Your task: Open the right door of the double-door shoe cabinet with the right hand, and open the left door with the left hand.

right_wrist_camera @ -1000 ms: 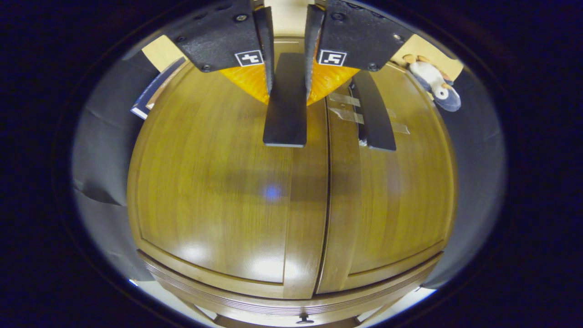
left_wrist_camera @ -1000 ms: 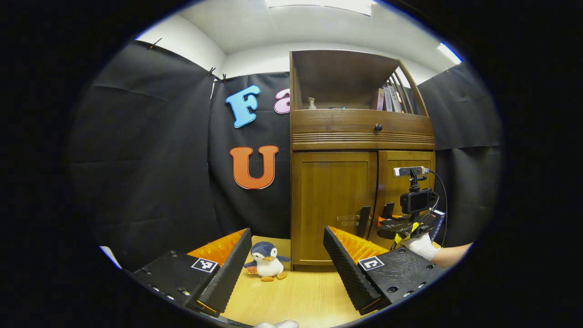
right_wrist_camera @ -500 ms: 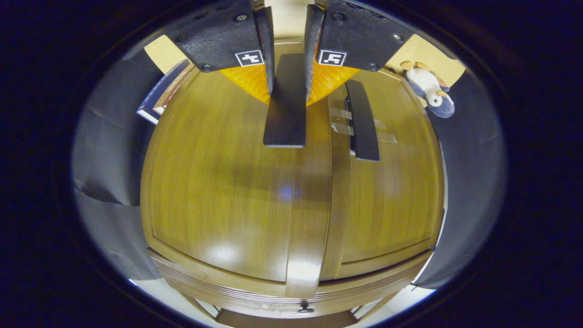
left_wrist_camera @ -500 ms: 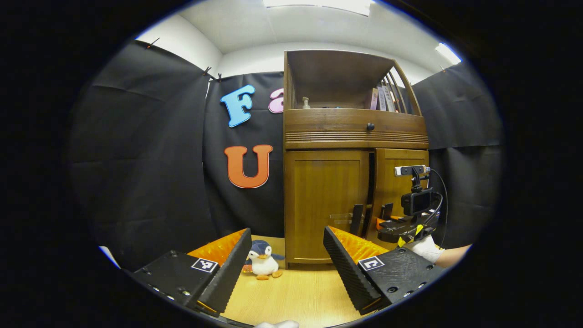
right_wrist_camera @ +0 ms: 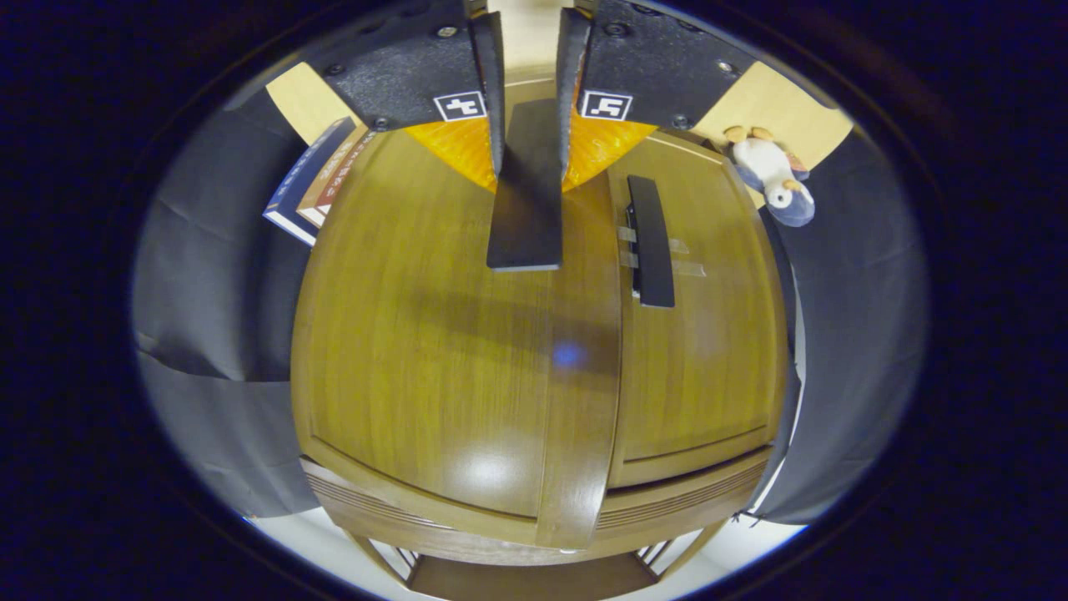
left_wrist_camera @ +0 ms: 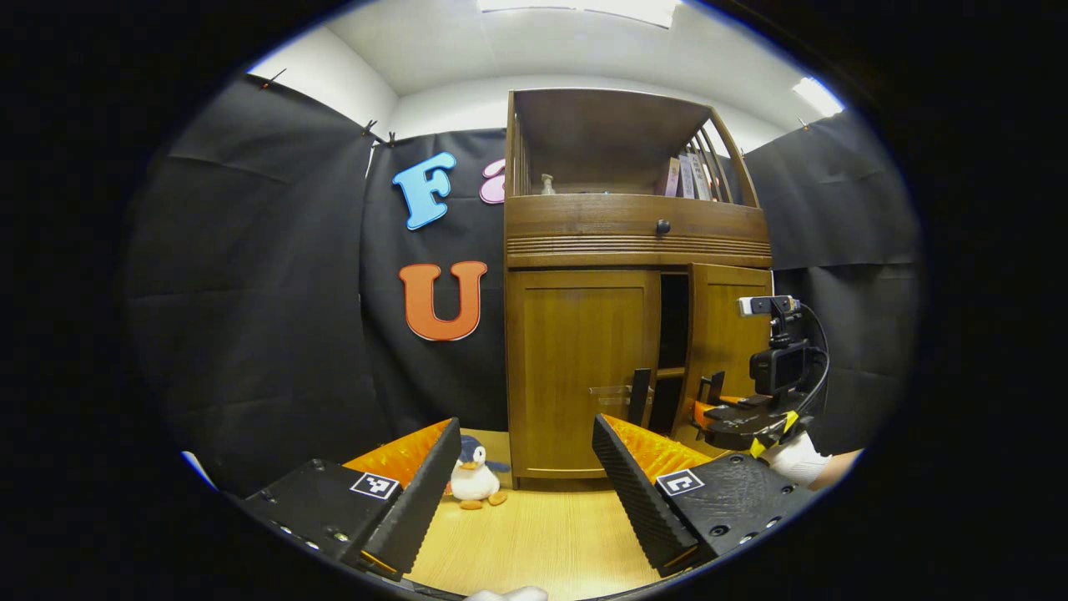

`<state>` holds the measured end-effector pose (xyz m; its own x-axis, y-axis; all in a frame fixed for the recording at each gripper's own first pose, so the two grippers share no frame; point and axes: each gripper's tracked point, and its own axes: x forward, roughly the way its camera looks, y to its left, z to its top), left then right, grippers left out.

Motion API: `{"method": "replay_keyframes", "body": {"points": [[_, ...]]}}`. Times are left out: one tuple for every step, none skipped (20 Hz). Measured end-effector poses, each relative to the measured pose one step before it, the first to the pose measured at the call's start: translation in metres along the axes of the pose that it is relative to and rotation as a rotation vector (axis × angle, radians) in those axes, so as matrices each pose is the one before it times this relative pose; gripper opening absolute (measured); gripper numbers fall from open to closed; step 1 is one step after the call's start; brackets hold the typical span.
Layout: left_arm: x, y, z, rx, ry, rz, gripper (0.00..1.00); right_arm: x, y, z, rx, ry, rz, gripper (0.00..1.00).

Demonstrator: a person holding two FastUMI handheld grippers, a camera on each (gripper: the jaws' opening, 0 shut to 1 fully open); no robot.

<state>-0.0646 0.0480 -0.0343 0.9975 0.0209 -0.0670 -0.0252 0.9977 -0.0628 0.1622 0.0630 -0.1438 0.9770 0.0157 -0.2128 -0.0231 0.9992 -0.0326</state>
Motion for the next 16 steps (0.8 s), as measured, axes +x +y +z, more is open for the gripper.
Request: {"method": "replay_keyframes", "body": {"points": [[-0.0002,-0.00095,-0.00009,-0.00122,-0.00114,-0.00149,0.9,-0.00562,-0.00177,-0.00171,0.00094,0.00188,0.00316,0.29],[-0.00029,-0.00127,-0.00015,-0.00074,-0.00134,-0.00268,0.89,-0.00577,-0.00182,-0.00225,0.00096,0.0013,0.00214,0.28],[-0.00033,-0.00098,-0.00021,0.00032,0.00075,-0.00252,0.89,-0.00507,-0.00277,-0.0005,-0.00168,-0.0006,0.00111,0.29],[0.0,-0.00188,-0.00018,0.00105,0.00033,-0.00303,0.89,-0.00479,-0.00255,-0.00169,-0.00189,-0.00023,-0.00016,0.28],[-0.00042,-0.00132,-0.00025,0.00137,0.00097,-0.0035,0.89,-0.00508,-0.00274,-0.00131,0.00001,0.00105,-0.00018,0.28],[-0.00055,-0.00173,-0.00057,0.00085,0.00071,-0.00336,0.89,-0.00519,-0.00261,-0.00196,0.00152,0.00007,-0.00075,0.27],[-0.00041,-0.0019,-0.00062,-0.00023,0.00064,-0.00387,0.89,-0.00542,-0.00381,-0.00184,0.00595,0.00038,-0.00139,0.27],[-0.00026,-0.00145,0.00029,-0.00044,-0.00043,-0.00468,0.9,-0.00575,-0.00296,-0.00124,0.00816,0.00272,-0.00109,0.27],[0.00072,-0.00162,-0.00048,0.00036,-0.00062,-0.00521,0.9,-0.00544,-0.00392,-0.00221,0.00418,0.00234,-0.0019,0.27],[-0.00035,-0.00228,0.00072,0.00195,-0.00046,-0.0051,0.96,-0.0053,-0.00483,-0.00129,-0.00023,0.00121,-0.00441,0.27],[0.00035,-0.0024,-0.00036,0.00199,0.00048,-0.00568,0.96,-0.00603,-0.00436,-0.00266,-0.00193,-0.00104,-0.0052,0.27],[0.00035,-0.00262,0.00018,0.0009,-0.00002,-0.0067,0.96,-0.00546,-0.00384,-0.00123,0.00027,0.00034,-0.00389,0.26],[-0.00002,-0.00278,0.00008,-0.00006,-0.00084,-0.00686,0.96,-0.00599,-0.00339,-0.00287,0.00378,0.00181,-0.00375,0.26],[0.00066,-0.00332,-0.00037,-0.00008,0.00071,-0.00897,0.96,-0.00362,-0.00383,-0.00092,0.00854,0.00047,-0.00473,0.25],[0.00038,-0.00367,-0.00012,0.00029,0.00008,-0.00797,0.96,-0.00441,-0.00367,-0.00143,0.0069,0.00091,-0.00517,0.25],[0.00017,-0.00372,0.00031,0.00039,-0.00122,-0.00875,0.96,-0.00217,-0.00257,-0.00081,0.00589,0.00239,-0.00487,0.25]]}}
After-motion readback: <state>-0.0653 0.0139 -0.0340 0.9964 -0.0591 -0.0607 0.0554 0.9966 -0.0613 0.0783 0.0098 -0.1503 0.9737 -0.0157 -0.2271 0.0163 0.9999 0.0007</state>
